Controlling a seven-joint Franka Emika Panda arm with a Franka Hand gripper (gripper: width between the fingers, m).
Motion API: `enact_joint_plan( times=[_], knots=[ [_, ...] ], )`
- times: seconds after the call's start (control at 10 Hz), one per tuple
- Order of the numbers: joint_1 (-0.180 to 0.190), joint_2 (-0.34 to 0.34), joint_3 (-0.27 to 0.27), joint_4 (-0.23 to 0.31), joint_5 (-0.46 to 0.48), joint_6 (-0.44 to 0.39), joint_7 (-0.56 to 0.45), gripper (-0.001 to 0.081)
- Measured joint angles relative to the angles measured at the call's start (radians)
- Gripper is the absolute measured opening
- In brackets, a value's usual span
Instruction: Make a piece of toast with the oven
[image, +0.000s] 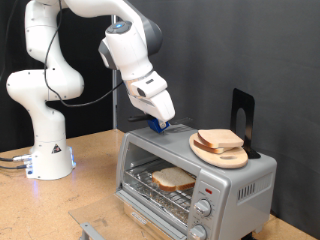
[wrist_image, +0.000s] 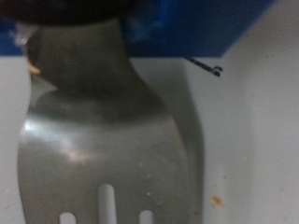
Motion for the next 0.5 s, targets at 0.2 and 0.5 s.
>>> enact_joint_plan(
  times=[0.2, 0.5],
  knots=[
    [0.002, 0.008, 0.023, -0.008, 0.013, 0.033, 0.002, 0.0391],
    [0.006, 0.009, 0.047, -0.008, 0.041, 0.04, 0.002, 0.0391]
  ],
)
